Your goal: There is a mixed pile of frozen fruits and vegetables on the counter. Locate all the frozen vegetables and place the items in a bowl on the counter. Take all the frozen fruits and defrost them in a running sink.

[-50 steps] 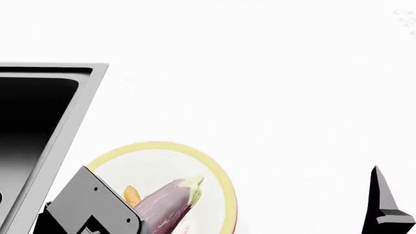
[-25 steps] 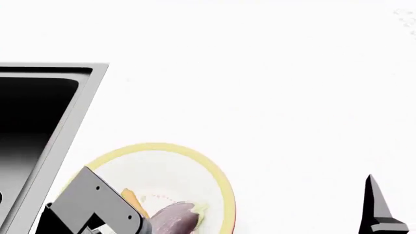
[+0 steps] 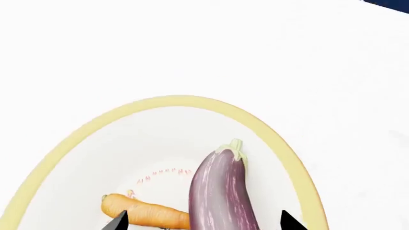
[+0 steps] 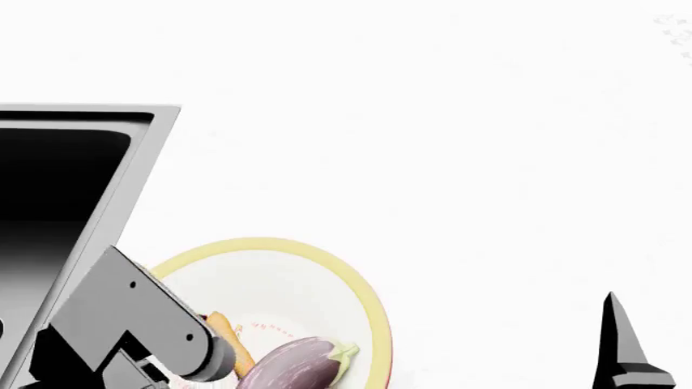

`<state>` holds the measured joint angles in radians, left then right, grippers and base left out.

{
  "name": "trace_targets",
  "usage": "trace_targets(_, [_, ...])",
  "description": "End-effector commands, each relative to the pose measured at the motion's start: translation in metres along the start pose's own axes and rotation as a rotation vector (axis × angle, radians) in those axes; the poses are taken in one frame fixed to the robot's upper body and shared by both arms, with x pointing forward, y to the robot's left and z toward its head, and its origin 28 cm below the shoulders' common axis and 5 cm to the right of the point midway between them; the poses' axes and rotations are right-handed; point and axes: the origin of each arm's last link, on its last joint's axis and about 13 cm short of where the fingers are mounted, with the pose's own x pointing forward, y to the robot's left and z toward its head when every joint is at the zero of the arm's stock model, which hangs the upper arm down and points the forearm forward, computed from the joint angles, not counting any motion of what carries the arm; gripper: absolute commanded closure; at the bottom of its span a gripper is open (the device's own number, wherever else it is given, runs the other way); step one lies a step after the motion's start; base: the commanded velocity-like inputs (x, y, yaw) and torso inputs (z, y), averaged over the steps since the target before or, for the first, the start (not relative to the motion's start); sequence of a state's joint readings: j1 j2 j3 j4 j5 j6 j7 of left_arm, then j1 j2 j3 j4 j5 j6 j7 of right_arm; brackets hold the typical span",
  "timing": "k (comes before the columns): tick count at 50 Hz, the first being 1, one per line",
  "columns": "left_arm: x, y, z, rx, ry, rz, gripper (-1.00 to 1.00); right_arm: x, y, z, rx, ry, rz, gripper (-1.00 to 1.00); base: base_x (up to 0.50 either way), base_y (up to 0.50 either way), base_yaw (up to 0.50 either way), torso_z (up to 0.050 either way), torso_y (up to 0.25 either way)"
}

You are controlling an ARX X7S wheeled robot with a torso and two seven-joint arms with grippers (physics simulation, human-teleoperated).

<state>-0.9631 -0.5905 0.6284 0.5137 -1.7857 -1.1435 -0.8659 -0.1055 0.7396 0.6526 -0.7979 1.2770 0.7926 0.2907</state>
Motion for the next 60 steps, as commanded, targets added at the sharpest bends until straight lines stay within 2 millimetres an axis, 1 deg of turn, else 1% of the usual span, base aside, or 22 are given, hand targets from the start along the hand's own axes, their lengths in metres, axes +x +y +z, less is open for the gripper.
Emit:
trace_targets(1, [-0.020,0.001,0.010,-0.003,-0.061,0.003,-1.00,0.000,0.000,0.004,-0.003,-0.006,0.001,-1.00,0.00,0.00,0.00,0.000,0.000])
trace_targets(5, [-0.033,0.008,-0.001,-0.024,-0.092,0.045,-1.00,-0.002,-0.001,0.006,-0.006,-0.013,-0.006,-1.00,0.00,0.00,0.00,0.000,0.000])
trace_targets(11, [-0.062,0.021,-0.007,-0.098,-0.232,0.118,-1.00,-0.004,0.000,0.005,-0.005,-0.012,-0.008,-1.00,0.00,0.00,0.00,0.000,0.000])
trace_targets(22, [-0.083,0.041,-0.020,-0.203,-0.307,0.217,-1.00,-0.008,0.001,0.016,-0.015,-0.048,-0.024,-1.00,0.00,0.00,0.00,0.000,0.000])
trace_targets(28, [-0.088,0.043,-0.026,-0.281,-0.351,0.251,-1.00,-0.010,0.001,0.015,-0.017,-0.052,-0.029,-1.00,0.00,0.00,0.00,0.000,0.000])
trace_targets(31, [-0.087,0.046,-0.033,-0.263,-0.390,0.320,-1.00,-0.013,0.000,0.015,-0.019,-0.057,-0.036,-1.00,0.00,0.00,0.00,0.000,0.000])
trace_targets(33, [-0.088,0.046,-0.038,-0.257,-0.379,0.305,-1.00,-0.016,0.000,0.016,-0.015,-0.070,-0.041,-1.00,0.00,0.00,0.00,0.000,0.000])
trace_targets(34, [-0.089,0.046,-0.040,-0.207,-0.422,0.349,-1.00,-0.018,0.000,0.015,-0.011,-0.078,-0.049,-1.00,0.00,0.00,0.00,0.000,0.000])
trace_targets(36, [-0.093,0.047,-0.039,-0.251,-0.450,0.329,-1.00,-0.018,-0.001,0.015,-0.004,-0.093,-0.053,-1.00,0.00,0.00,0.00,0.000,0.000])
trace_targets(38, [-0.095,0.047,-0.040,-0.221,-0.489,0.390,-1.00,-0.017,0.000,0.020,-0.004,-0.115,-0.070,-1.00,0.00,0.00,0.00,0.000,0.000])
trace_targets(39, [-0.095,0.046,-0.041,-0.250,-0.507,0.397,-1.00,-0.019,0.003,0.024,-0.001,-0.125,-0.067,-1.00,0.00,0.00,0.00,0.000,0.000])
trace_targets(40, [-0.095,0.044,-0.042,-0.238,-0.511,0.400,-1.00,-0.021,0.006,0.023,-0.041,-0.119,-0.084,-1.00,0.00,0.00,0.00,0.000,0.000])
trace_targets(42, [-0.091,0.041,-0.044,-0.223,-0.510,0.419,-1.00,-0.025,0.016,0.017,0.036,-0.153,-0.053,-1.00,0.00,0.00,0.00,0.000,0.000])
trace_targets(43, [-0.090,0.041,-0.044,-0.207,-0.512,0.432,-1.00,-0.025,0.019,0.014,0.024,-0.148,-0.057,-1.00,0.00,0.00,0.00,0.000,0.000])
trace_targets(45, [-0.092,0.046,-0.042,-0.211,-0.518,0.441,-1.00,-0.022,0.027,0.007,-0.084,-0.083,-0.061,-1.00,0.00,0.00,0.00,0.000,0.000])
trace_targets(46, [-0.091,0.046,-0.047,-0.195,-0.505,0.458,-1.00,-0.021,0.029,0.005,-0.078,-0.056,-0.058,-1.00,0.00,0.00,0.00,0.000,0.000])
trace_targets(48, [-0.090,0.046,-0.047,-0.150,-0.484,0.493,-1.00,-0.024,0.027,0.006,-0.046,-0.068,-0.091,-1.00,0.00,0.00,0.00,0.000,0.000])
trace_targets(50, [-0.093,0.044,-0.043,-0.174,-0.503,0.488,-1.00,-0.030,0.027,0.004,-0.028,-0.070,-0.115,-1.00,0.00,0.00,0.00,0.000,0.000])
trace_targets(53, [-0.091,0.044,-0.046,-0.180,-0.497,0.487,-1.00,-0.037,0.027,-0.001,-0.030,-0.089,-0.153,-1.00,0.00,0.00,0.00,0.000,0.000])
trace_targets(54, [-0.090,0.045,-0.047,-0.181,-0.491,0.487,-1.00,-0.036,0.027,-0.004,-0.068,-0.058,-0.162,-1.00,0.00,0.00,0.00,0.000,0.000])
trace_targets(56, [-0.090,0.045,-0.045,-0.182,-0.492,0.488,-1.00,-0.037,0.025,0.001,-0.028,-0.092,-0.161,-1.00,0.00,0.00,0.00,0.000,0.000])
trace_targets(60, [-0.095,0.046,-0.045,-0.188,-0.502,0.492,-1.00,-0.035,0.029,0.007,-0.057,-0.110,-0.165,-1.00,0.00,0.00,0.00,0.000,0.000])
